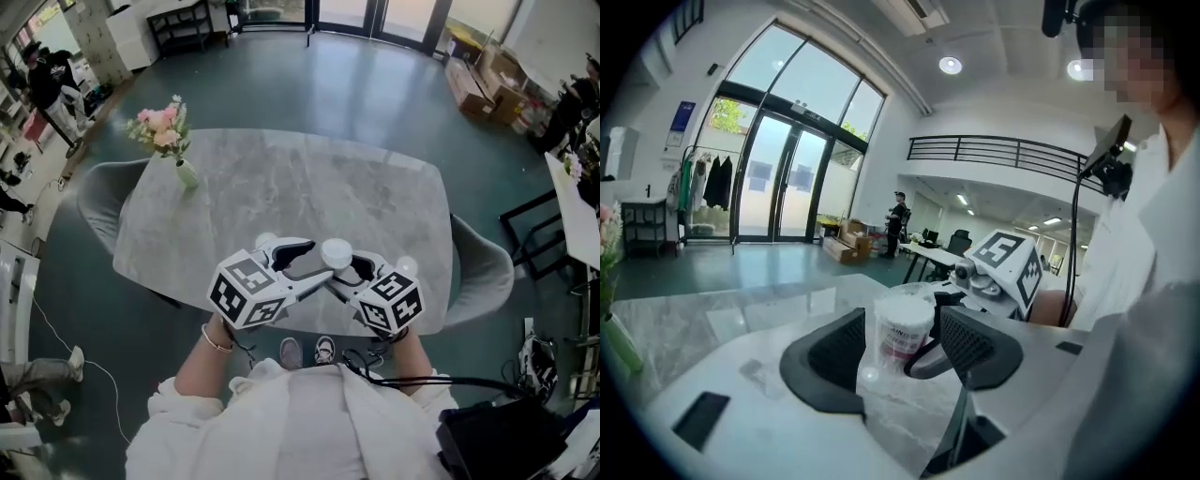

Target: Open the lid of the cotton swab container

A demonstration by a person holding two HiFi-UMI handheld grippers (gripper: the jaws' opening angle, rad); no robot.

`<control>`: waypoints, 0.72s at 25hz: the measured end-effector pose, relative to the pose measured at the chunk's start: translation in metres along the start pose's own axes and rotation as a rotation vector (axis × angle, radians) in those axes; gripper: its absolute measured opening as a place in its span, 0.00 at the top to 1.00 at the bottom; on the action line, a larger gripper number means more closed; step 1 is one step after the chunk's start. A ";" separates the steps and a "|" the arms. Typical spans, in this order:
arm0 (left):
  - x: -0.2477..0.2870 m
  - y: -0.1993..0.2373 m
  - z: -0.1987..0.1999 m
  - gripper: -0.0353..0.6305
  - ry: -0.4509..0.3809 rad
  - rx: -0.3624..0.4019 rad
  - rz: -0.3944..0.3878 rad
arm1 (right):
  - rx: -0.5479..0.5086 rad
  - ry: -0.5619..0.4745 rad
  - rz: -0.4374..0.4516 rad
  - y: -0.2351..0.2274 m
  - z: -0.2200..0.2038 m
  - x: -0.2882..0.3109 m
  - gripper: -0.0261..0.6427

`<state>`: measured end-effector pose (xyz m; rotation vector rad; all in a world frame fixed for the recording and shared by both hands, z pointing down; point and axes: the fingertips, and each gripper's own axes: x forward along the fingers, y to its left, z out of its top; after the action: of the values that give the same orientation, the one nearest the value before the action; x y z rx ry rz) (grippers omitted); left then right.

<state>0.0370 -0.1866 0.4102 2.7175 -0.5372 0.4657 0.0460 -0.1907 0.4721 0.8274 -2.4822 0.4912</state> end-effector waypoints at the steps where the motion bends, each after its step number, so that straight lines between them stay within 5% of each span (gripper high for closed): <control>1: -0.001 0.000 -0.001 0.59 0.003 0.025 0.005 | 0.002 0.004 0.005 0.000 0.001 -0.001 0.52; 9: 0.003 -0.009 0.006 0.60 -0.011 0.244 0.065 | -0.033 0.053 0.052 0.010 -0.004 0.001 0.52; 18: -0.006 0.005 0.021 0.75 -0.114 0.149 0.082 | -0.047 0.070 0.060 0.011 -0.007 0.002 0.52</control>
<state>0.0351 -0.1976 0.3904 2.8862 -0.6710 0.3875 0.0396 -0.1801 0.4766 0.7069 -2.4506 0.4729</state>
